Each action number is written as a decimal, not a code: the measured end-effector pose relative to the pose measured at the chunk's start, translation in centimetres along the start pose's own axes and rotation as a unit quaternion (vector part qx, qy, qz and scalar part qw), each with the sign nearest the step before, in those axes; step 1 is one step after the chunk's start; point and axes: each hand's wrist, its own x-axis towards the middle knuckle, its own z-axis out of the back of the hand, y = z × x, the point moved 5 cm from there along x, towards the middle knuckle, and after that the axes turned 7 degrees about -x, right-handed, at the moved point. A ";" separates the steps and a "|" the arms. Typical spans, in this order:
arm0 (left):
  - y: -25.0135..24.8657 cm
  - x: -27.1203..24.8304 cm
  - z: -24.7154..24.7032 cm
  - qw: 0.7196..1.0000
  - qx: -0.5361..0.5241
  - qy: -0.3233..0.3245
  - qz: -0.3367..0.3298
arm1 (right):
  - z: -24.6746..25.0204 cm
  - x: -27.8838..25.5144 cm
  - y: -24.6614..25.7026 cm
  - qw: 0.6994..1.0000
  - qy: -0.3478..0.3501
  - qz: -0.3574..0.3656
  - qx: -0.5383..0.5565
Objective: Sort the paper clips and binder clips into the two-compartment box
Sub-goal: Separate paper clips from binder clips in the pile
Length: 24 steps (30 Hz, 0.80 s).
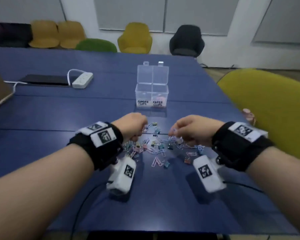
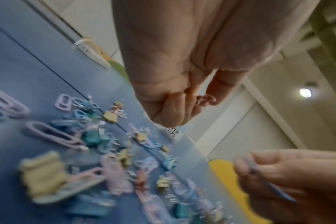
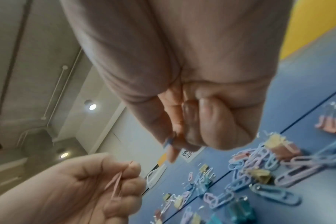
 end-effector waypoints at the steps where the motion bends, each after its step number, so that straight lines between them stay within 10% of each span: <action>1: -0.2 0.2 -0.2 0.998 -0.069 0.001 0.009 | 0.0 0.1 -0.2 0.998 -0.002 -0.008 0.069; 8: -0.6 -0.8 0.2 0.967 -0.238 0.039 0.087 | -1.3 0.3 1.1 0.934 0.020 -0.055 0.352; 17: 0.8 -1.1 0.9 0.929 -0.307 0.096 0.181 | -0.7 -0.2 -0.1 0.905 0.028 -0.094 0.413; 22: 0.8 -0.6 0.3 0.991 -0.025 0.087 0.096 | 0.1 0.2 -0.6 0.961 -0.002 -0.094 0.261; 24: 0.1 -0.6 -0.3 0.974 0.204 0.101 0.004 | 0.9 0.3 -0.6 0.988 -0.023 -0.089 0.127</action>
